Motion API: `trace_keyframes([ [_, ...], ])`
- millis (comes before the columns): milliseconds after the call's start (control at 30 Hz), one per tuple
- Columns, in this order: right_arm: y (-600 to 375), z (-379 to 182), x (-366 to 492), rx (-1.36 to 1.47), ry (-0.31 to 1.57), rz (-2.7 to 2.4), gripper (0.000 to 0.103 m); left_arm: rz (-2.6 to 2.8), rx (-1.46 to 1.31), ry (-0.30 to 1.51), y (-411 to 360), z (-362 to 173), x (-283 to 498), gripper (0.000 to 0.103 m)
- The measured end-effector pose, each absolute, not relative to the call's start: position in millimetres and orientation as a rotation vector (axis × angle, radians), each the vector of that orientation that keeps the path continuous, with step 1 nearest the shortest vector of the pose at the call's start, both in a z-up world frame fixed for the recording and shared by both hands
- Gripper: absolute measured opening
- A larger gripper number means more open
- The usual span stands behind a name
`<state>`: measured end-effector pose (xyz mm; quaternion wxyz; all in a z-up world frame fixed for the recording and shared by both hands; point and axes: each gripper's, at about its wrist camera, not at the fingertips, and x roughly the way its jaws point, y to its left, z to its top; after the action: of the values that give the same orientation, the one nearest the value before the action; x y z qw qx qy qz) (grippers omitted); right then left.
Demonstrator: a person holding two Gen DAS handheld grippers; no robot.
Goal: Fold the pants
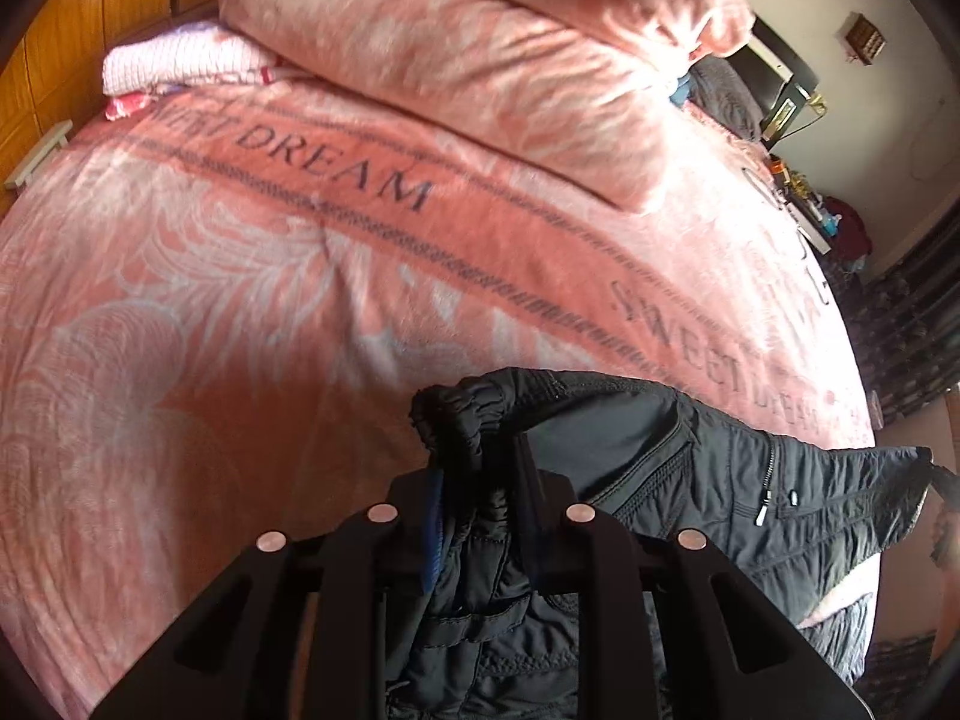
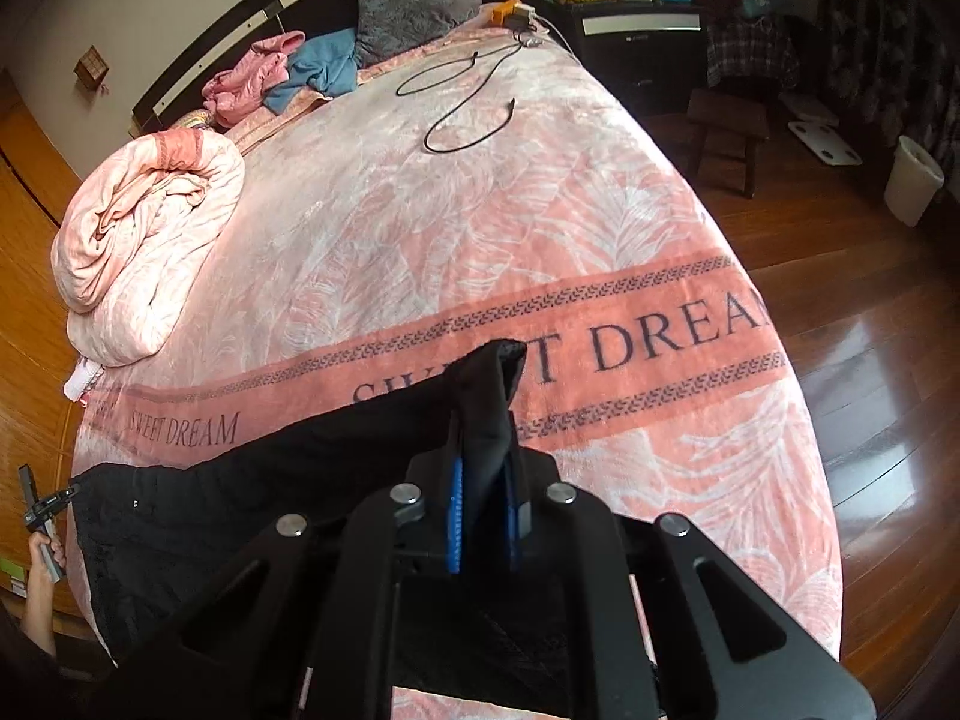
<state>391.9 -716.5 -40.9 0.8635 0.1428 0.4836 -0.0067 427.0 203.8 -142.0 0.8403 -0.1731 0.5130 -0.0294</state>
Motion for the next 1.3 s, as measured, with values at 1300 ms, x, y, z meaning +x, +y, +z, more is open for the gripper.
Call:
trace_keyframes([
  [1300,-700,25,146,0.306,0.785,-0.199,0.009,-0.183,-0.492,0.841,222,-52,263,0.008],
])
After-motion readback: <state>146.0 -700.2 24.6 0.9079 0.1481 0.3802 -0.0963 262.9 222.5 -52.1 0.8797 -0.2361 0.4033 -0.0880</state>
